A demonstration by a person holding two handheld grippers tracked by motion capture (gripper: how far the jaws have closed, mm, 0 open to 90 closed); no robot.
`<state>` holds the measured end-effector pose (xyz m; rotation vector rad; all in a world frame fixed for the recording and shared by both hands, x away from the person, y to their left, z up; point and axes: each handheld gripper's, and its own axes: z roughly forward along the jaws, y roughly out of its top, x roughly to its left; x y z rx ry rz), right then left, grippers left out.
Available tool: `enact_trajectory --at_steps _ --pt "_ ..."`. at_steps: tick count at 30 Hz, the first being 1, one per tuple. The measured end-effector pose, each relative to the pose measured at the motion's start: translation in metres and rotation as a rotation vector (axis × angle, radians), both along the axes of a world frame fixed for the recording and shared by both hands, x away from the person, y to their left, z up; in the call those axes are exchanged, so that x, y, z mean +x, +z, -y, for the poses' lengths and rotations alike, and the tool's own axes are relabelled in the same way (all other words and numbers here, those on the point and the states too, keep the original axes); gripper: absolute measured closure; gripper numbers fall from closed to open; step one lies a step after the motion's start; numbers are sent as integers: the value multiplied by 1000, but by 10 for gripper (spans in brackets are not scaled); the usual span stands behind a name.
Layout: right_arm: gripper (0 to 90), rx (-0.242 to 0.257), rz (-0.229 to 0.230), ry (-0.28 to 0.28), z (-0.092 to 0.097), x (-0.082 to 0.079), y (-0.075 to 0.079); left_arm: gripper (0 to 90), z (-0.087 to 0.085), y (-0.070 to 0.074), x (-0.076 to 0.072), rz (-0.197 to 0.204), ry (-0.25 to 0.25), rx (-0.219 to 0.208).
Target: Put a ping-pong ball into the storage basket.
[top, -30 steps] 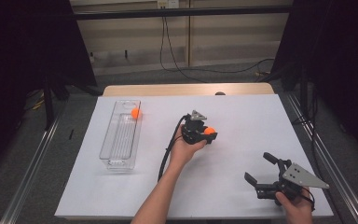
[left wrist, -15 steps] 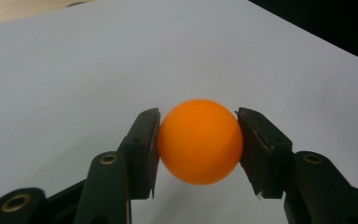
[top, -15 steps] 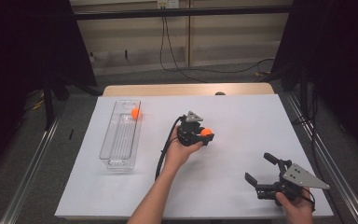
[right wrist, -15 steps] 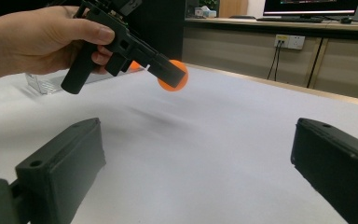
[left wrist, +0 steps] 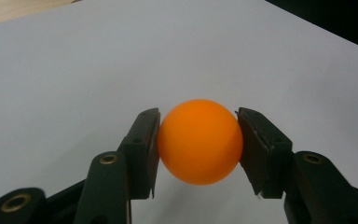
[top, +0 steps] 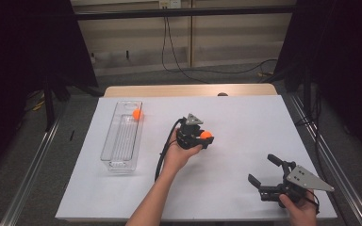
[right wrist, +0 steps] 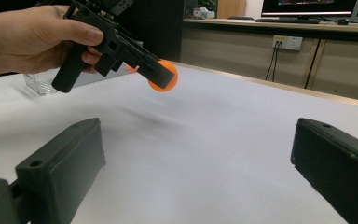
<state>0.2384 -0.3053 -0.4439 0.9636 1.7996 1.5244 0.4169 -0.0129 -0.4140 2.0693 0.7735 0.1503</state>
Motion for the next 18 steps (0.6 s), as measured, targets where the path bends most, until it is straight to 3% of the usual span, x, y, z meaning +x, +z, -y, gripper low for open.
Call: enact_trajectory --at_steps 6,12,18 --pt "22 -5 -5 1 -1 1 -1 508 -14 3 -4 6 15 -18" --pt "21 0 -7 -8 -1 1 -1 508 -22 7 -9 29 17 -4" --pt "22 -8 -8 -12 0 2 -2 508 -31 7 -9 26 33 -7"
